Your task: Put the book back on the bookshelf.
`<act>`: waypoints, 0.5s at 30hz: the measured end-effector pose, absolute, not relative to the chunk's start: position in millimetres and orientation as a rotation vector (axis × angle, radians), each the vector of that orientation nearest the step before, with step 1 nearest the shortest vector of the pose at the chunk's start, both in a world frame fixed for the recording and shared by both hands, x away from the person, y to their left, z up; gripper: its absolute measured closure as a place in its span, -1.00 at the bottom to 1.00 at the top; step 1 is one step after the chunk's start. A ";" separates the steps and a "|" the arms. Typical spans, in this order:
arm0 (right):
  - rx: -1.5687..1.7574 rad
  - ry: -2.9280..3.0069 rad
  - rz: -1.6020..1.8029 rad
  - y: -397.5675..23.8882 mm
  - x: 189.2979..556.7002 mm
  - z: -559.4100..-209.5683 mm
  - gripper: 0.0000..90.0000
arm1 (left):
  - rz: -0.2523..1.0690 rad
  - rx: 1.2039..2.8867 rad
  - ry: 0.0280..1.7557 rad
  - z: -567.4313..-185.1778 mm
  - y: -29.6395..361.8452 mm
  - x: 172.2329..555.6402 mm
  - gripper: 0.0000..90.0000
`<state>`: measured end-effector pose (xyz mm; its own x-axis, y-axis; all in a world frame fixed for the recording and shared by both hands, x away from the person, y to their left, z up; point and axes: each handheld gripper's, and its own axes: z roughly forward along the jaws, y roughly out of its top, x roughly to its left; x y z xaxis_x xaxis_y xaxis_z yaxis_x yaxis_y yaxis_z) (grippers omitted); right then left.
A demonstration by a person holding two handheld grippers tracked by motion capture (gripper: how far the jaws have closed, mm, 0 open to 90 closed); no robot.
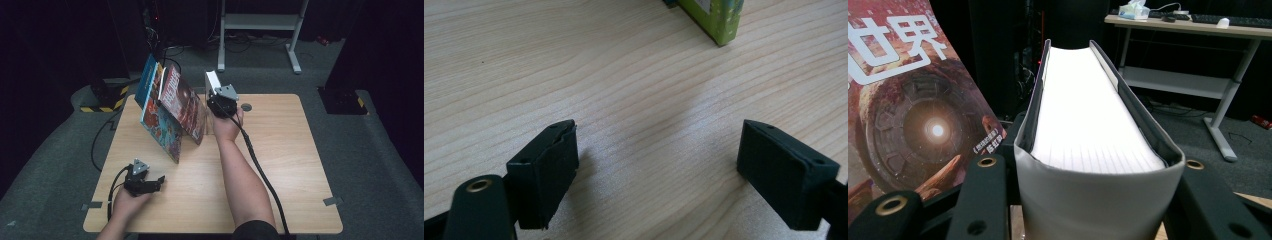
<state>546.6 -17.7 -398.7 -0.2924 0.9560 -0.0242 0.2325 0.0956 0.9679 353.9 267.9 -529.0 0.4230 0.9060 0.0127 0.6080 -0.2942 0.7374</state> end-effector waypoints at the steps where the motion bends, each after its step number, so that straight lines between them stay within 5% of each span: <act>1: 1.188 1.641 1.247 -18.0 546.7 -399.0 0.20 | 0.577 2.016 1.276 -529.0 267.9 353.9 -0.62; 15: 1.191 1.663 1.273 -26.2 541.9 -403.4 0.16 | 0.579 2.018 1.275 -529.0 267.9 353.7 -0.62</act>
